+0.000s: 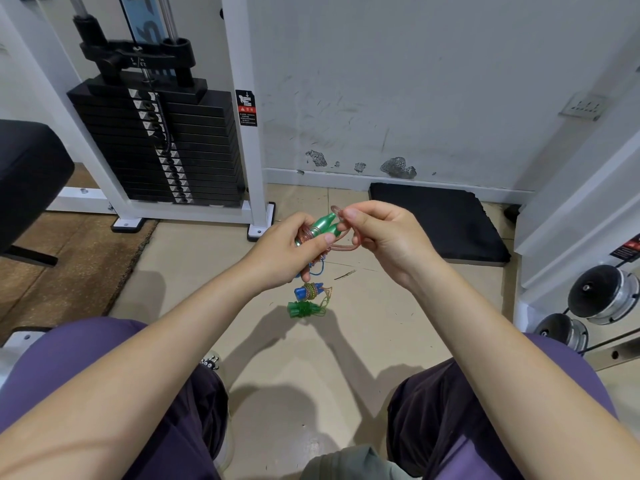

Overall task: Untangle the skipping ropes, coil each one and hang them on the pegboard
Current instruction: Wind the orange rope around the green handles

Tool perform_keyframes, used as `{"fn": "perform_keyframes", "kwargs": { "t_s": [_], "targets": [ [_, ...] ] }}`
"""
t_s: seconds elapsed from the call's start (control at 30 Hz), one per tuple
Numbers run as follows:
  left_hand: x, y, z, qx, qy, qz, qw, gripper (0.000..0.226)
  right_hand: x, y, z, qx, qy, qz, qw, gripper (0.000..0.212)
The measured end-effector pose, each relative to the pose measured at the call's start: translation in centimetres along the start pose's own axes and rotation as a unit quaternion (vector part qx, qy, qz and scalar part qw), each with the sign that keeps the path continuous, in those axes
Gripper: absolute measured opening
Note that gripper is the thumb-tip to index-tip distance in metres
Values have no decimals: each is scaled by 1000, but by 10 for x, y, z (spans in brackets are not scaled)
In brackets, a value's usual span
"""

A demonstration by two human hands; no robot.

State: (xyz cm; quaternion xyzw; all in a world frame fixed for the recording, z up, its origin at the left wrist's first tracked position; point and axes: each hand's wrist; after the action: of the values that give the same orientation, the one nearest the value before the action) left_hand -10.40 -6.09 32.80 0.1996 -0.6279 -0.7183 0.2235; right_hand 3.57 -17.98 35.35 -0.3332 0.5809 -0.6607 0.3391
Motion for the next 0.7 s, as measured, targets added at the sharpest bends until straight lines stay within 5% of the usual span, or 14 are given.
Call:
{"fn": "perform_keyframes", "kwargs": {
  "t_s": [0.17,0.7],
  "targets": [
    [1,1,1,-10,4,-3,1000,26,1,-2,0,103,22,24,994,20],
    [3,2,8,-64,11,-43,997,25,-2,4,0,147,34,46,987,18]
  ]
}}
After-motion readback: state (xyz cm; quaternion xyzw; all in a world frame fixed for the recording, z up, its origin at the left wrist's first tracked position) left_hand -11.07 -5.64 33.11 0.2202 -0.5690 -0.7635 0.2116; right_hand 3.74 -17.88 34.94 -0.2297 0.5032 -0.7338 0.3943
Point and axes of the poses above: each hand's wrist, its own x-axis away from the middle knuckle, its own z-axis out of the back of the hand, y = z × x, and after that the axes turned 13 degrees about x, right-handed
